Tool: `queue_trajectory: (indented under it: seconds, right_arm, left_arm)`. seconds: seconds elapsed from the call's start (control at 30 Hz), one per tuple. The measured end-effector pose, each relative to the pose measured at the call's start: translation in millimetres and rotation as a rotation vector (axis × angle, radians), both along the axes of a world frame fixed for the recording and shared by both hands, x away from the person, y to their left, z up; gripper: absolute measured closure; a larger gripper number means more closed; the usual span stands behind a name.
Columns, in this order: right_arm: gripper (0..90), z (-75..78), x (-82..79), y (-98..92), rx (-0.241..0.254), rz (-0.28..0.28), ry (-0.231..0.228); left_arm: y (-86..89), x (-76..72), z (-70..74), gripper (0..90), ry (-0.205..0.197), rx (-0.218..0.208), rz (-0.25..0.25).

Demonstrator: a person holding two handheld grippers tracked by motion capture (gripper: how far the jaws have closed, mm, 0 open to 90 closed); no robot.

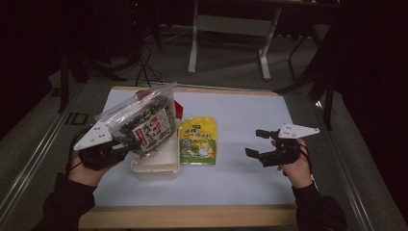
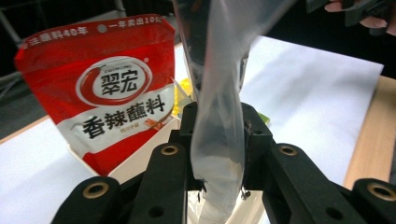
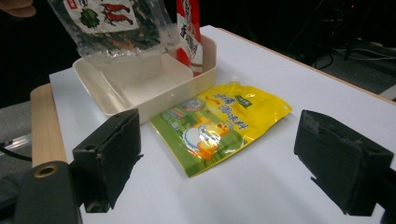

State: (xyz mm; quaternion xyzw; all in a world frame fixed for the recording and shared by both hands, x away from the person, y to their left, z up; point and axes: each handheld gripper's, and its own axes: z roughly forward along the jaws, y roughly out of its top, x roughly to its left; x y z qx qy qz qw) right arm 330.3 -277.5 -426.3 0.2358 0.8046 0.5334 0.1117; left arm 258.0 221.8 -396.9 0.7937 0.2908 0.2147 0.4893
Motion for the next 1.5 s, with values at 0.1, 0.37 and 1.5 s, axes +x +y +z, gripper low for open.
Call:
queue_trajectory:
  seconds: [0.1, 0.37, 1.5]
  right_arm:
    - [14.5, -0.4, -0.1, -0.3, 0.004, 0.001, 0.002]
    - [14.5, -4.4, 1.8, -2.2, 0.007, 0.000, 0.015]
    - [15.6, -6.5, 0.5, 4.0, -0.001, 0.023, 0.014]
  left_arm:
    - [-1.8, 4.8, 2.0, 77.3, 0.004, 0.016, -0.008]
    - [-9.3, 19.8, -4.1, 77.3, 0.045, 0.089, -0.004]
    - [17.8, 40.1, -80.5, 76.4, 0.194, -0.080, 0.063]
